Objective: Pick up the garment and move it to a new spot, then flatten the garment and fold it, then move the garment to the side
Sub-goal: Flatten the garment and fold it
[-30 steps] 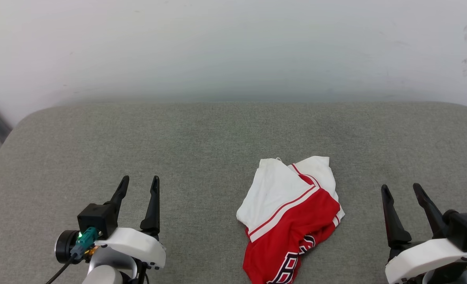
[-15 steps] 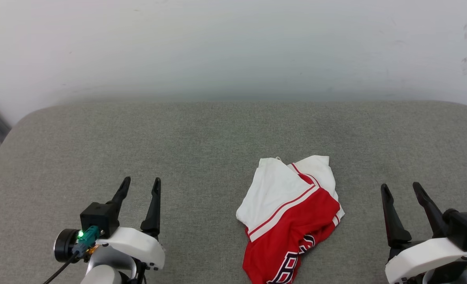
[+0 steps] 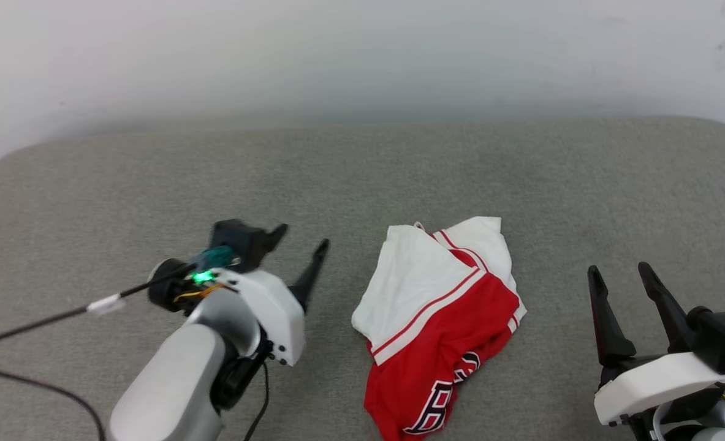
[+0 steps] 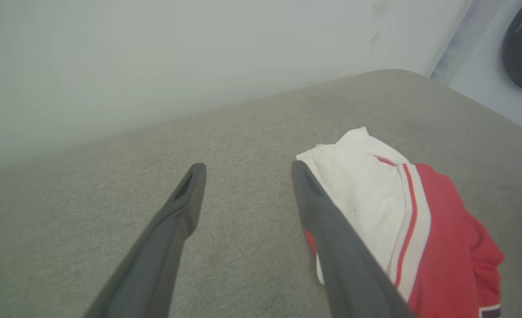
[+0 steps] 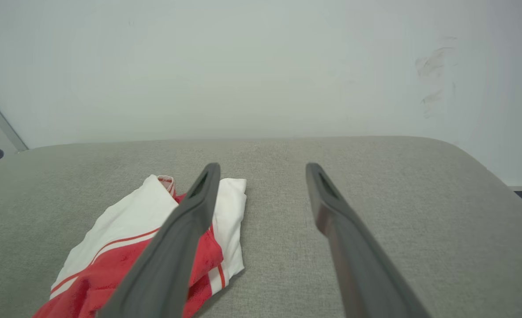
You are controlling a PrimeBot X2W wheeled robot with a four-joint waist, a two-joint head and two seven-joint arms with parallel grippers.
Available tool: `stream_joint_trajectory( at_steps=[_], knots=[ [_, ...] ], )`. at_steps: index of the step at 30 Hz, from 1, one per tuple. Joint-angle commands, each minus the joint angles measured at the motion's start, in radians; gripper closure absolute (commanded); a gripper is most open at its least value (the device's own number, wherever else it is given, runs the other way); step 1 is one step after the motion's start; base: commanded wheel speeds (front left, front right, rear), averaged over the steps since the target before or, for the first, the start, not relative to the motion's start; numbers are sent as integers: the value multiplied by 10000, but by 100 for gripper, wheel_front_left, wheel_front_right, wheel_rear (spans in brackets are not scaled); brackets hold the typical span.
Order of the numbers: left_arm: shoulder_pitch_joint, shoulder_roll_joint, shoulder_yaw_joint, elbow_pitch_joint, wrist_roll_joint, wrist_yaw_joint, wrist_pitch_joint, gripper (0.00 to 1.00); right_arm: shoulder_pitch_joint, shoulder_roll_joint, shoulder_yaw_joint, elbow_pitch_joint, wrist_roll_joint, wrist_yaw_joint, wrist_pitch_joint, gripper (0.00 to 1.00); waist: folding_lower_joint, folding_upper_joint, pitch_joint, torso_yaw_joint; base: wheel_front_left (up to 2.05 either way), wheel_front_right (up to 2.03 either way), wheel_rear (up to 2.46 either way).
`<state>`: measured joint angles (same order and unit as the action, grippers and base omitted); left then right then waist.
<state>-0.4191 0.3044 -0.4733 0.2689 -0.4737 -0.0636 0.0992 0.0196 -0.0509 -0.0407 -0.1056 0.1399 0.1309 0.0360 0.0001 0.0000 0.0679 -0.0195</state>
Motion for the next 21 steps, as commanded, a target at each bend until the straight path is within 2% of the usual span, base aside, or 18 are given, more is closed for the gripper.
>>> stream_joint_trajectory(
  at_steps=[1, 5, 17, 18, 19, 21],
  knots=[
    [-483, -119, -450, 241, -167, -303, 745, 0, -216, 7, 20, 74, 60, -3, -100, 0, -1, 0, 431, -340, 0, 0, 0],
    [-1053, -184, -1159, 670, -587, -579, 1972, 0, -382, 10, 95, 237, 204, -3, -214, 0, -1, 0, 849, -678, 0, 0, 0],
    [-1745, 192, -2904, 1910, -1544, -673, 5108, 0, -812, 8, 229, 748, 427, -3, -624, 0, -1, 0, 1705, -1236, 0, 0, 0],
    [-1672, 207, -2996, 2048, -1654, -662, 5415, 17, -827, 8, 247, 792, 439, -3, -643, 0, -1, 0, 1717, -1244, 0, 0, 0],
    [-1615, 216, -3070, 2139, -1743, -662, 5625, 53, -840, 8, 260, 832, 448, -3, -650, 0, -1, 0, 1730, -1251, 0, 0, 0],
    [-1603, 245, -3226, 2204, -1831, -663, 5906, 100, -866, 10, 292, 905, 498, -3, -711, 0, -1, 0, 1737, -1245, 0, 0, 0]
  ],
)
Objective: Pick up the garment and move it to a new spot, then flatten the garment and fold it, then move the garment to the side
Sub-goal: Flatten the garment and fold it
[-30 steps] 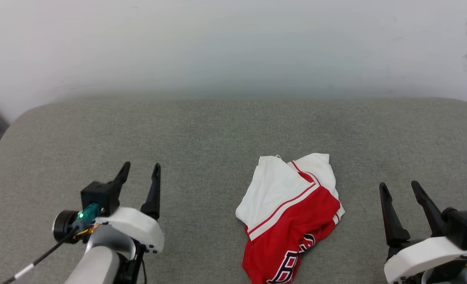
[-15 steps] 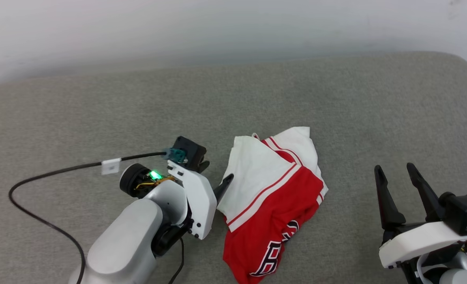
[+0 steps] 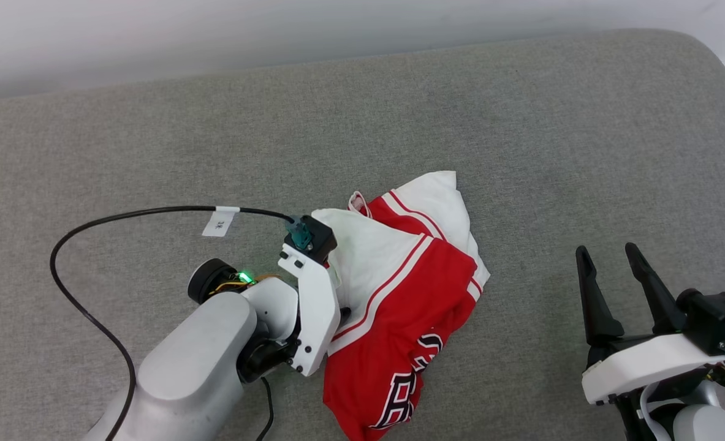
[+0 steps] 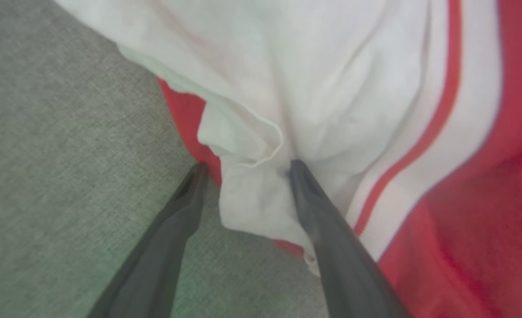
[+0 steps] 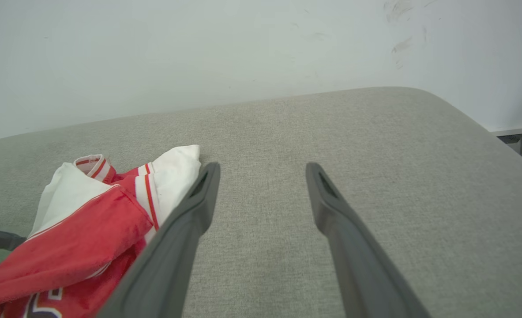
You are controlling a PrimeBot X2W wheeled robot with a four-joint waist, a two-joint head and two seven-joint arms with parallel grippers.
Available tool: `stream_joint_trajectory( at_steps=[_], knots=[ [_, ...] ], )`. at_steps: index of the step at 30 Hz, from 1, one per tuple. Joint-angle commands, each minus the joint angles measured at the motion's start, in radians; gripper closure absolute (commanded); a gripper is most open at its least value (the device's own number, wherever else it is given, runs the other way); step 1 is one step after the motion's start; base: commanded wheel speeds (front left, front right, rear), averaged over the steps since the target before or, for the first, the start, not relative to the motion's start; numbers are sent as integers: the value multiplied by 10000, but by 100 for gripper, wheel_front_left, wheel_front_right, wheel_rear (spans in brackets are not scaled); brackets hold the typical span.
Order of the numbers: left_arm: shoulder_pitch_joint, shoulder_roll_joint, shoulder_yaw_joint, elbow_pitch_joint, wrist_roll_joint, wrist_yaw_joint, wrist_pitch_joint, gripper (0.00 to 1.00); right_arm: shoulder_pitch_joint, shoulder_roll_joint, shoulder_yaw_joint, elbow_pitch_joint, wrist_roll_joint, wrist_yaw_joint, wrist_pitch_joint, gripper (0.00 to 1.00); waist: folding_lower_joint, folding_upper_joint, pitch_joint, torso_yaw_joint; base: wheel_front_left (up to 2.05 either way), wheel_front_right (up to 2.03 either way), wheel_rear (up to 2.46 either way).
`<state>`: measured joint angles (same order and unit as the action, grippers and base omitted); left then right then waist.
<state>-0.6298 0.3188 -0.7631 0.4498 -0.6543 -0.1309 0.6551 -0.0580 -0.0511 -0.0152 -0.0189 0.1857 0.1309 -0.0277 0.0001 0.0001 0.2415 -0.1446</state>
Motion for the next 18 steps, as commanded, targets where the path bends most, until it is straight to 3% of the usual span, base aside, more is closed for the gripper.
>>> stream_joint_trajectory(
  at_steps=[1, 10, 13, 18],
  knots=[
    [494, 105, -339, 345, -63, 9, 324, 100, -108, 10, 50, 73, 67, -3, -76, 0, -1, -1, 3, 19, 0, 0, 0],
    [54, 277, 148, -785, 687, 520, -1772, 100, -8, 9, -62, 232, 7, -3, 50, 0, -1, -1, -413, 684, 0, 0, 0],
    [347, 470, 444, -1327, 650, 859, -2234, 100, 69, 12, -158, 125, -88, -3, 127, 0, -1, -1, -614, 1027, 0, 0, 0],
    [1470, 898, 1283, -2191, 191, 1799, -2891, 100, 137, 10, -283, -115, -197, -3, 296, 0, -1, -1, -801, 1463, 0, 0, 0]
  ],
)
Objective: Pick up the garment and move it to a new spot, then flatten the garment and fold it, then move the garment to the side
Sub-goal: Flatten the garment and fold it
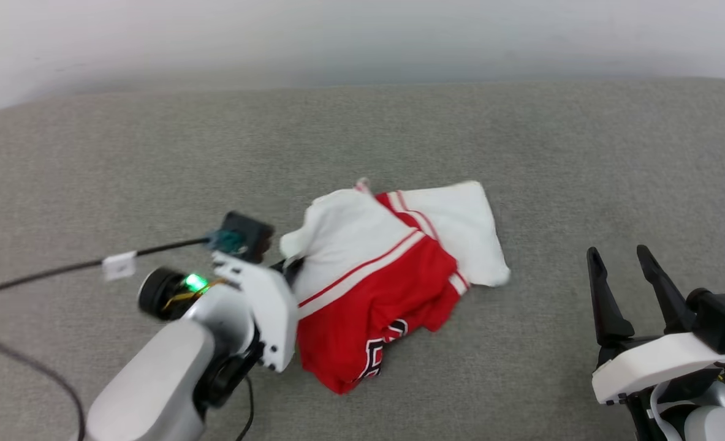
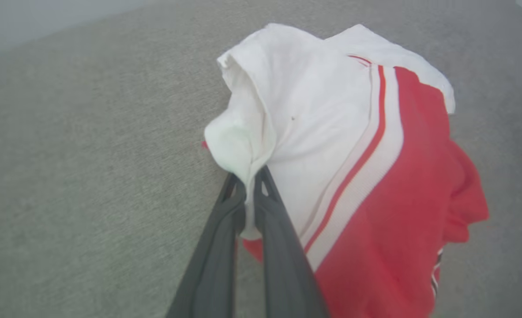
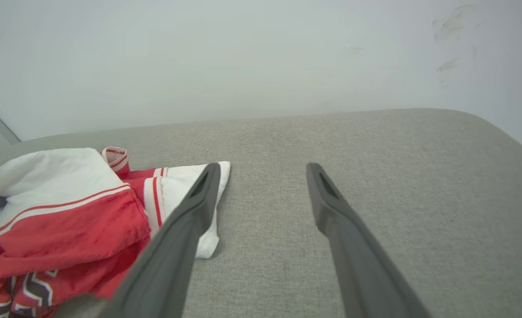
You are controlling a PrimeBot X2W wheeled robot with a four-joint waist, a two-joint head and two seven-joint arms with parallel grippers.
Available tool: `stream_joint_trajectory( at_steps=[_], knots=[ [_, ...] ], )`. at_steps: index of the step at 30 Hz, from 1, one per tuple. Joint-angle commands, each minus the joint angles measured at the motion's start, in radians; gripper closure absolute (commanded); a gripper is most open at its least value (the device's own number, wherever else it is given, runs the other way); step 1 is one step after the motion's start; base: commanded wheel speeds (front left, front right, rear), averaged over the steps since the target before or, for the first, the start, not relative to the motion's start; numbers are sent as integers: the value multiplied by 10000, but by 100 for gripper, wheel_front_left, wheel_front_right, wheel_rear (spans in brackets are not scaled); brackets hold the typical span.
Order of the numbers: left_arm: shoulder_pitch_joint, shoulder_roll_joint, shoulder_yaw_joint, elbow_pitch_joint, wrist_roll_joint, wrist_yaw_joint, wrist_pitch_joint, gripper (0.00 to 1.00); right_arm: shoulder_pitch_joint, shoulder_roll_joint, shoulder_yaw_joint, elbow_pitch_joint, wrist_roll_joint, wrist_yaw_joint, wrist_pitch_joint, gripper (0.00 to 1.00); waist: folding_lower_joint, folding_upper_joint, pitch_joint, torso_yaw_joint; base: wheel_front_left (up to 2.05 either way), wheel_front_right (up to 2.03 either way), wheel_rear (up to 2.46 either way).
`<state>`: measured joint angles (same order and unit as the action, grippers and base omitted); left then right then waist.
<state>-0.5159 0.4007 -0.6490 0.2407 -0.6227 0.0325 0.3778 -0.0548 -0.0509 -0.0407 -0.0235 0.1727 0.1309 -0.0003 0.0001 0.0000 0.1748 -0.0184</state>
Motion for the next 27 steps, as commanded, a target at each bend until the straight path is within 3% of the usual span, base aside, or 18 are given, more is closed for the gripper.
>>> stream_joint_trajectory(
  at_steps=[1, 5, 10, 11, 12, 13, 18, 20, 21, 27],
  knots=[
    [671, 161, 345, -195, -297, 366, -230, 100, 111, 9, -39, -107, -70, -3, 58, 0, -1, 0, -157, 257, 0, 0, 0],
    [2271, 391, 1013, -329, -1065, 1058, -526, 100, 144, 7, -65, -239, -83, -3, 166, 0, -1, 0, -219, 347, 0, 0, 0],
    [3469, 387, 1257, -210, -1575, 1355, -706, 100, 214, 7, -88, -270, -91, -3, 185, 0, -1, 0, -312, 353, 0, 0, 0],
    [3681, 352, 1255, -192, -1651, 1375, -753, 91, 244, 9, -102, -272, -92, -3, 203, 0, -1, 0, -342, 352, 0, 0, 0],
    [3834, 327, 1253, -178, -1670, 1404, -807, 55, 278, 9, -110, -264, -99, -3, 224, 0, -1, 0, -392, 350, 0, 0, 0],
    [3922, 308, 1231, -179, -1649, 1442, -872, 0, 302, 9, -124, -261, -114, -3, 239, 0, -1, 0, -442, 349, 0, 0, 0],
    [3727, 212, 1327, -430, -1300, 1554, -1646, 0, 437, 9, -173, -270, -180, -3, 340, 0, -1, 0, -829, 314, 0, 0, 0],
    [3571, 206, 1435, -565, -1007, 1662, -2239, 0, 526, 7, -175, -300, -206, -3, 386, 0, -1, 0, -1011, 294, 0, 0, 0],
    [3522, 194, 1553, -760, -642, 1794, -3033, 0, 670, 9, -179, -353, -228, -3, 490, 0, -1, 0, -1275, 267, 0, 0, 0],
    [3440, 105, 1830, -1197, -96, 2066, -4510, 0, 914, 9, -208, -524, -241, -3, 653, 0, -1, 0, -1553, 261, 0, 0, 0]
  ],
)
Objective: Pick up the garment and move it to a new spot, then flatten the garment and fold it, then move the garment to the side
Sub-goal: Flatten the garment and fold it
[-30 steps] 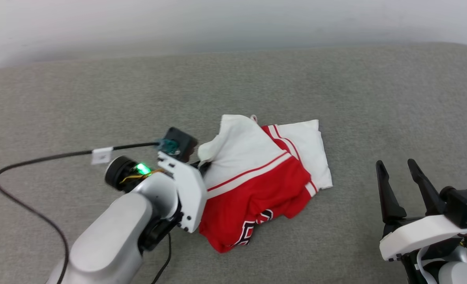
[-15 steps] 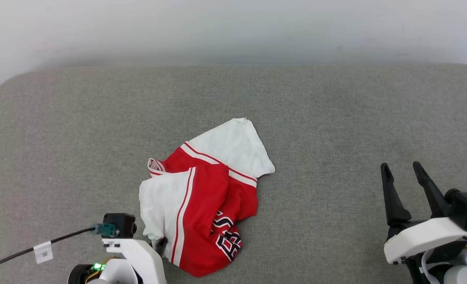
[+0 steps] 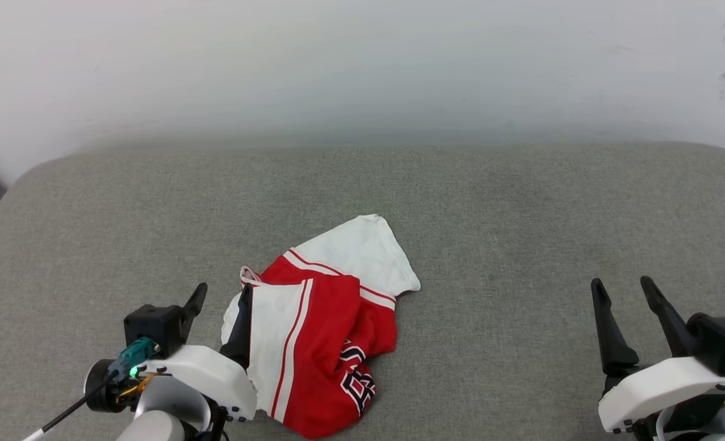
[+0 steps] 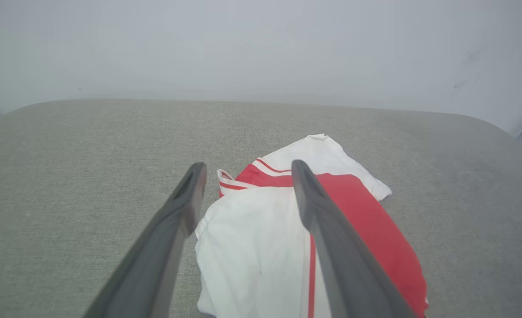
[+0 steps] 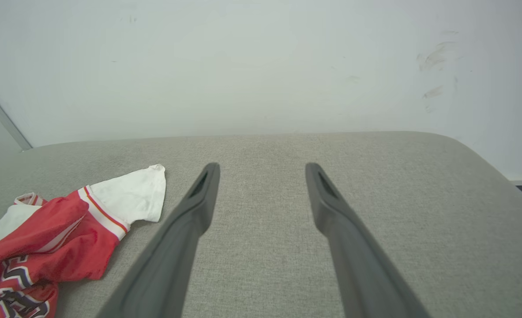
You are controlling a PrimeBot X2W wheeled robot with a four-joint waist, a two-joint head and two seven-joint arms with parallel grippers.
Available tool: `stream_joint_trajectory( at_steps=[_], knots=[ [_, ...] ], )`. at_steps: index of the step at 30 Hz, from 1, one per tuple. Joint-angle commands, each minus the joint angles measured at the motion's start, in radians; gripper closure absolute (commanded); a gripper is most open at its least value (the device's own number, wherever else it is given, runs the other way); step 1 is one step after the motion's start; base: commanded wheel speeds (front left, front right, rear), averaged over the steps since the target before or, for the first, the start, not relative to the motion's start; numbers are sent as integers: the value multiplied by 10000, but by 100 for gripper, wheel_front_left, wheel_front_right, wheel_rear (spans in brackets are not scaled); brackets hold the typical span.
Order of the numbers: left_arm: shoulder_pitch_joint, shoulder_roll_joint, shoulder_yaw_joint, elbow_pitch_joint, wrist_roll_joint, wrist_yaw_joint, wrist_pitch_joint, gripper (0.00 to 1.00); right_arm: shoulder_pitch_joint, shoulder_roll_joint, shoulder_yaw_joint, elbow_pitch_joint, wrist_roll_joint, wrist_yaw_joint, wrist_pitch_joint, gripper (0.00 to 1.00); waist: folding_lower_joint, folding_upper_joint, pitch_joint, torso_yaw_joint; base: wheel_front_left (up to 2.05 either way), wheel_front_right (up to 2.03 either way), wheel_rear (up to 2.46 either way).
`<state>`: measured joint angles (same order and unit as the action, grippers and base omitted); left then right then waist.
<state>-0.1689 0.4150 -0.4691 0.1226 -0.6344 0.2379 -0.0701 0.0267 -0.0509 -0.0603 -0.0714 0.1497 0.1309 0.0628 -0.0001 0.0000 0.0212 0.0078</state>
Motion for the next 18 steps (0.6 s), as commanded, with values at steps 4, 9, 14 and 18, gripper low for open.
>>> stream_joint_trajectory(
  at_steps=[4, 9, 14, 18],
  knots=[
    [32, -99, 131, -259, 290, 171, -787, 0, 176, 9, 31, -127, 14, -3, 89, 0, 1, 0, -93, -36, 0, 0, 0],
    [-119, -93, 54, -430, 453, 148, -1015, 0, 186, 9, 31, -263, 29, -3, 162, 0, 1, 0, 3, -72, 0, 0, 0],
    [-967, -74, -504, -357, 621, -381, -324, 0, -30, 9, 6, -406, 31, -3, 169, 0, 1, 0, 377, -93, 0, 0, 0],
    [-2074, -195, -1279, -49, 599, -1233, 930, 0, -249, 9, 65, -401, -9, -3, 136, 0, 1, 0, 785, -208, 0, 0, 0]
  ],
)
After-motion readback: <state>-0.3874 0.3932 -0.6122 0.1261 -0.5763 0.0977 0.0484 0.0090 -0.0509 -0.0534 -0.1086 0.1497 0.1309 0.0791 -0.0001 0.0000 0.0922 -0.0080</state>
